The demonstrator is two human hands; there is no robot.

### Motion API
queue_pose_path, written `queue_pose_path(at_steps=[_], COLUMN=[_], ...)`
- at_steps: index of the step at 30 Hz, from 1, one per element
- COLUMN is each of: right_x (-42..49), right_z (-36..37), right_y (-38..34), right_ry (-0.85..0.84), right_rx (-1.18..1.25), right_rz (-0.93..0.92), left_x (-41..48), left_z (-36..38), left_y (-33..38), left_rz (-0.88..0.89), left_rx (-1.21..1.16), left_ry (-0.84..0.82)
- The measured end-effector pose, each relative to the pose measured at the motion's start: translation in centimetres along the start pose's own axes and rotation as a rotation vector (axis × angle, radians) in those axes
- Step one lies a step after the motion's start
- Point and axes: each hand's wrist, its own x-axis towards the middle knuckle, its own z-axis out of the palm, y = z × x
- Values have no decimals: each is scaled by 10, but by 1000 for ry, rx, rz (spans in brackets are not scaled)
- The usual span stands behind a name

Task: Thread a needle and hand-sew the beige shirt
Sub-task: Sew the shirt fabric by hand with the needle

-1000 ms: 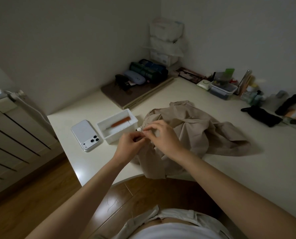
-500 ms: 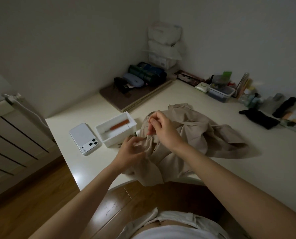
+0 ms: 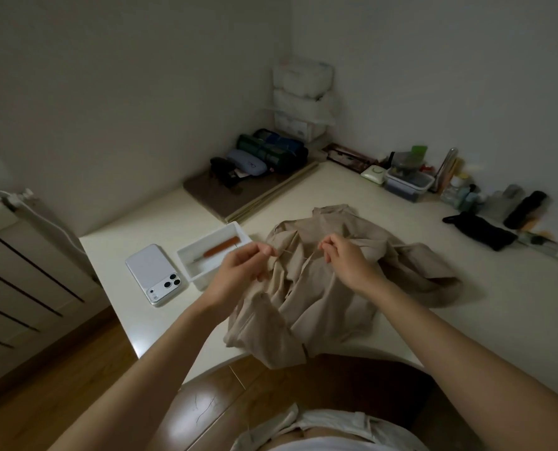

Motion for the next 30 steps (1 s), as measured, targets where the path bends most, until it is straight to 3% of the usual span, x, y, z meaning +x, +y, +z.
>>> queue_pose_path(at_steps=[4,9,14,19,30], right_x=[-1,-3,-9,-18,-25], right_z=[10,18,12,11,12], right_y=[30,42,10,-46,-55], right_ry=[-63,-122,0,-68,-285], right_rx=[-26,-233,96,495,568], right_rz=[139,214,101,21,-52], left_x=[6,9,12,14,19], left_z=[3,10,14,19,2], left_y=[12,27,32,22,13], left_rz=[118,186,163,168,143], left_rx=[-180,-158,158,313,384], left_ry=[78,64,33,5,102])
